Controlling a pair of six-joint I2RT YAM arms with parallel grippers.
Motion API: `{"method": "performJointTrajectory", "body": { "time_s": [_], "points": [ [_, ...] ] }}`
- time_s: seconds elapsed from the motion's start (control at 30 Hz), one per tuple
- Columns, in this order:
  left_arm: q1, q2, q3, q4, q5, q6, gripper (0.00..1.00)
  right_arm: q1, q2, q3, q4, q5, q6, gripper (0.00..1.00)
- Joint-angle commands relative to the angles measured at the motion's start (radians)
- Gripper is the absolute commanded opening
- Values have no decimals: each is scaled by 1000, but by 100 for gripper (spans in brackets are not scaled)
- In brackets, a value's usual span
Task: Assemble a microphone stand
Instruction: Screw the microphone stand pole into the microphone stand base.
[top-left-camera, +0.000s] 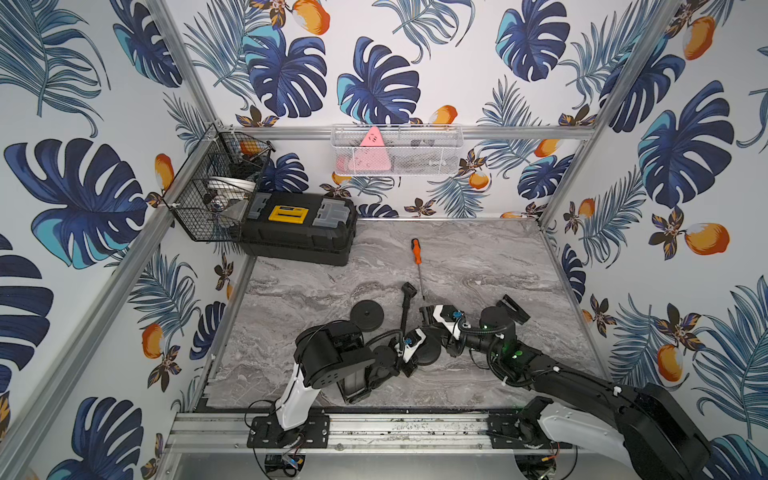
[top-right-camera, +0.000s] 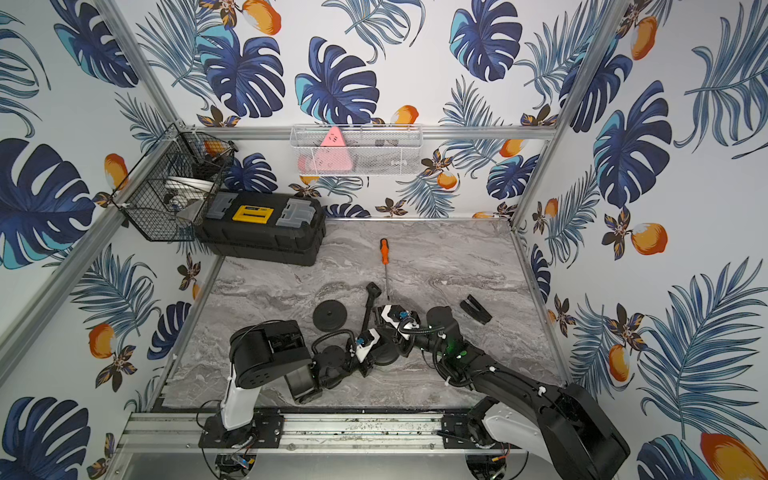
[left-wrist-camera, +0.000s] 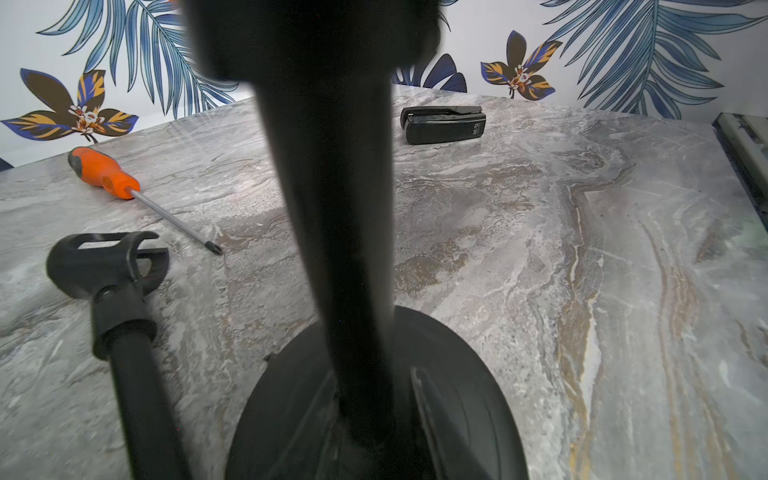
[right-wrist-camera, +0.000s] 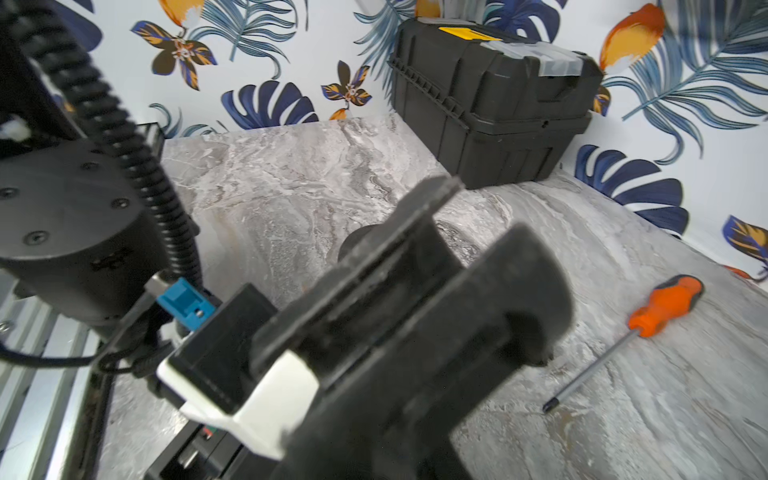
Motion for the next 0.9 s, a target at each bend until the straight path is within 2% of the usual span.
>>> {"method": "performJointTrajectory", "body": {
  "time_s": [0.0,0.13,0.4,0.57,0.7,0.87],
  "points": [
    [1,-19,5,14,17,8,32,46,3,-31,-112,36,75,0],
    [1,-30,1,13,21,6,33,100,-14,-65,-70,188,168,0],
    [0,-39,11,13,26,7,33,286,-88,-96,-113,628,352,0],
    [1,-37,23,13,32,4,33,405,-77,-95,-136,853,428,0],
    [1,-30,28,13,33,0,32,475,-13,-64,-143,963,460,0],
    [2,-33,24,13,29,1,30,494,50,-18,-166,1005,498,0]
  ]
}}
